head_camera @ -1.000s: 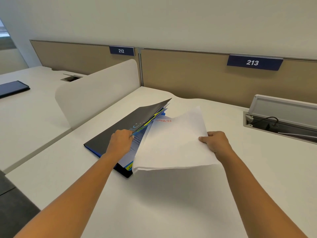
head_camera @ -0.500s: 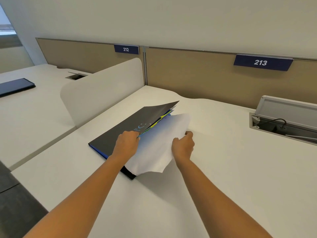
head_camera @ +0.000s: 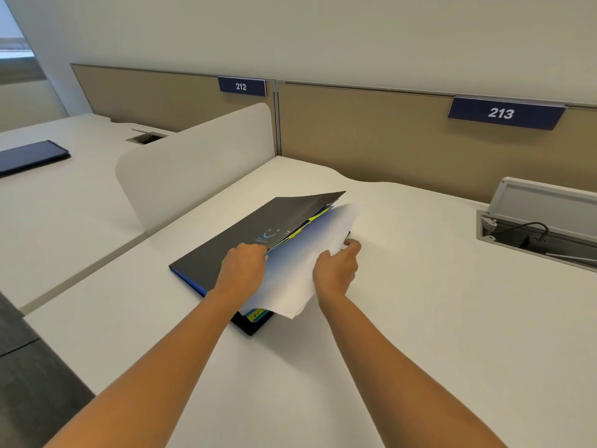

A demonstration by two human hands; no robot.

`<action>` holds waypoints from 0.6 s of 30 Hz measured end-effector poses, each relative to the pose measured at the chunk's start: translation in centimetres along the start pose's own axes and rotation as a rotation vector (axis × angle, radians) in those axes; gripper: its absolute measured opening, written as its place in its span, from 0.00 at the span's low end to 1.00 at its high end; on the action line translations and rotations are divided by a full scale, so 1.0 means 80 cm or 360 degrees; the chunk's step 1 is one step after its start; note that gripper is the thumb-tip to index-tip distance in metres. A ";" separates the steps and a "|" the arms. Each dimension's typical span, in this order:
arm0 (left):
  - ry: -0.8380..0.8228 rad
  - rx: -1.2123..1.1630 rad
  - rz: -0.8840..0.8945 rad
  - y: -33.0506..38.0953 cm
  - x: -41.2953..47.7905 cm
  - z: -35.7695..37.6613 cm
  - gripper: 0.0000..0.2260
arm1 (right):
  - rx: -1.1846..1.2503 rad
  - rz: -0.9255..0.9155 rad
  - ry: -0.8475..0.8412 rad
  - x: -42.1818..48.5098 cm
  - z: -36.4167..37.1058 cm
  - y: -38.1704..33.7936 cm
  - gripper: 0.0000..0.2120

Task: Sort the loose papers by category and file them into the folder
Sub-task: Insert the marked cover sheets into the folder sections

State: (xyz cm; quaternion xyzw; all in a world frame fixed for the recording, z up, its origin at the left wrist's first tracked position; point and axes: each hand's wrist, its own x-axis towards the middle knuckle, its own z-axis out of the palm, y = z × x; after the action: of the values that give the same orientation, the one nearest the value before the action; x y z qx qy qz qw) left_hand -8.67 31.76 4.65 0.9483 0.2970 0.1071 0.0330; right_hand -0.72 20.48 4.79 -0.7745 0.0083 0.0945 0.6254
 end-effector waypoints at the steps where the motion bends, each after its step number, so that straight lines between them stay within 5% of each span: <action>1: -0.0005 -0.0021 -0.0009 0.000 -0.001 0.000 0.13 | 0.0067 0.0091 -0.0063 -0.001 0.005 0.002 0.18; 5: -0.0007 -0.0056 -0.0027 0.000 -0.001 0.002 0.13 | 0.0249 0.0279 -0.0359 -0.007 0.015 0.007 0.22; 12: 0.0031 -0.0073 -0.0021 0.005 -0.004 -0.003 0.13 | 0.0143 0.0101 -0.0127 0.000 0.012 0.004 0.21; 18: 0.0010 -0.0043 -0.0039 0.009 -0.004 -0.002 0.12 | 0.0326 0.0277 -0.0265 -0.017 0.036 0.021 0.23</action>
State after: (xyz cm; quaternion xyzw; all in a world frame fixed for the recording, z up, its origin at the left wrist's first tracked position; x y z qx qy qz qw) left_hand -8.54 30.97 4.88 0.9437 0.3073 0.1136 0.0461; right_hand -2.65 22.77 2.84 -0.6927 0.0331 0.2108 0.6890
